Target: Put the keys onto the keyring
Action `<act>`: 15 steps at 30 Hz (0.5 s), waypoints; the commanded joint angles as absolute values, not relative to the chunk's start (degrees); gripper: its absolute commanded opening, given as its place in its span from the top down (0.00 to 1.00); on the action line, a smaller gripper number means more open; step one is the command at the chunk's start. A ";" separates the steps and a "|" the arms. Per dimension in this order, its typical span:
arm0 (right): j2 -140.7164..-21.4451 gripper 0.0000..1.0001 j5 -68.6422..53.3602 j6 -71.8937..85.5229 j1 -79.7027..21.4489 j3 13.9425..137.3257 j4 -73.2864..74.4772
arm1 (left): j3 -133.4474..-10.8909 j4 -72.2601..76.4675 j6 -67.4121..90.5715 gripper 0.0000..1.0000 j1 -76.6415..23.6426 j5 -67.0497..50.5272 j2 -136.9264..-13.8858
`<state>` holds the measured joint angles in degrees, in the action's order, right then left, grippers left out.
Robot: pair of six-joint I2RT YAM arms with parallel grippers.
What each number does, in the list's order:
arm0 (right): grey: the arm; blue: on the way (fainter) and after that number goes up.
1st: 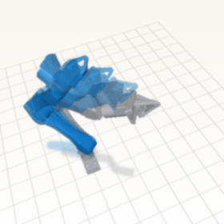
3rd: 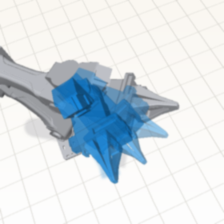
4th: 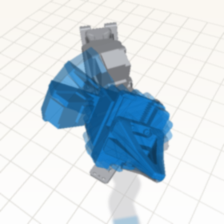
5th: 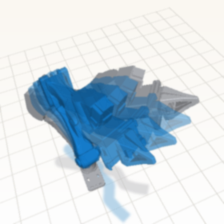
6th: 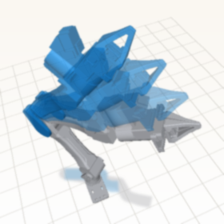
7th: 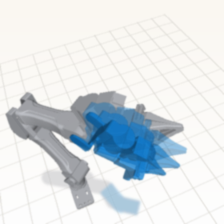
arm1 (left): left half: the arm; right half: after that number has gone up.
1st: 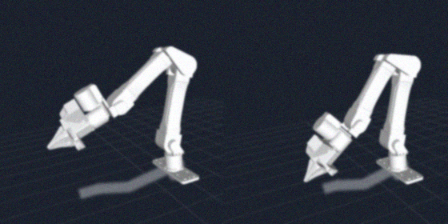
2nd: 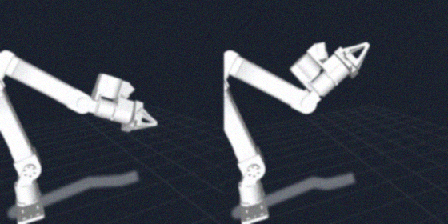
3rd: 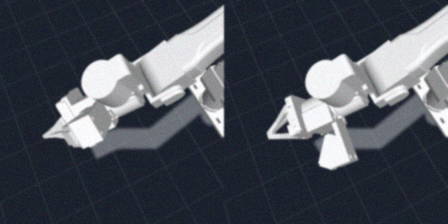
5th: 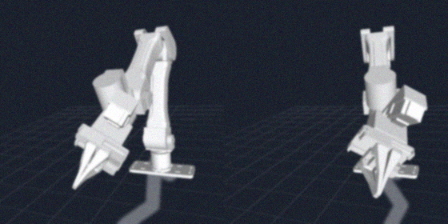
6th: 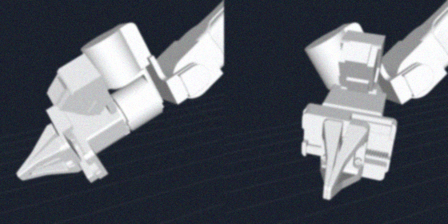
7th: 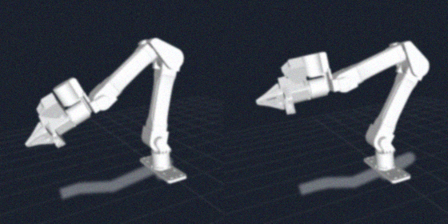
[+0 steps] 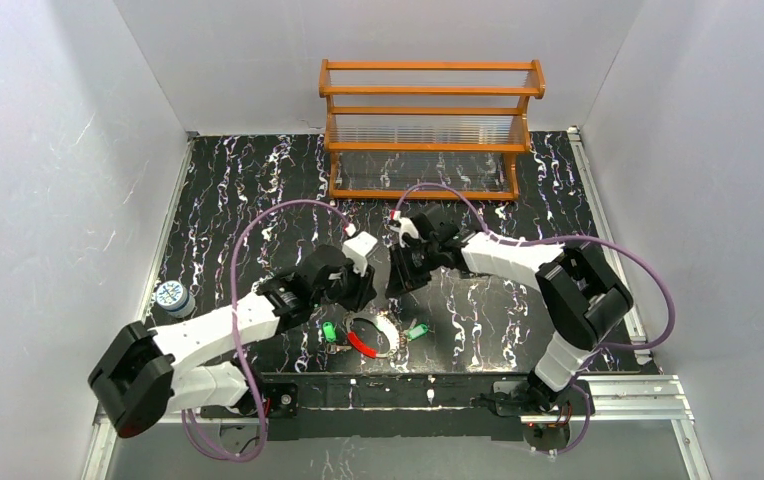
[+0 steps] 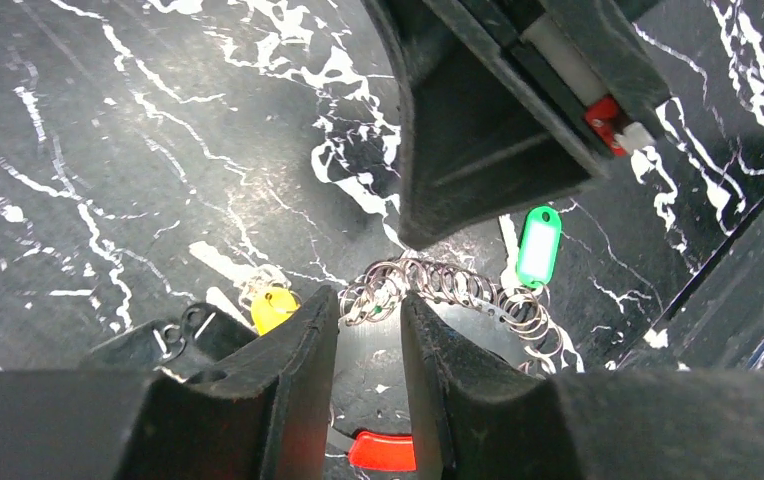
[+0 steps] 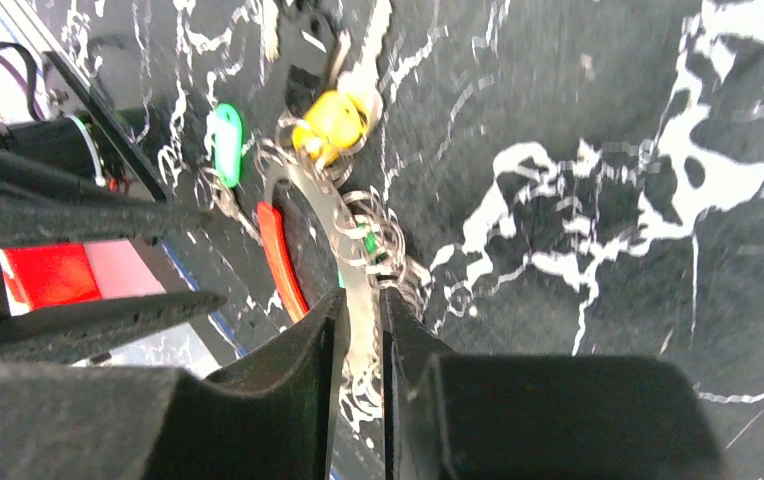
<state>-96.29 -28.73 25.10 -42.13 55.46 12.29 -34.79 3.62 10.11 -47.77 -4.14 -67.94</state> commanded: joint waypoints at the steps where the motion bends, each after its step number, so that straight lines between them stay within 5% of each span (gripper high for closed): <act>1: -99.49 0.75 -28.41 22.23 -42.82 60.97 12.68 | -31.72 2.53 15.91 0.72 -48.02 2.11 -61.58; 15: -105.82 0.95 -27.09 19.96 -47.50 65.00 15.90 | -25.99 0.79 19.42 0.72 -47.99 4.05 -52.03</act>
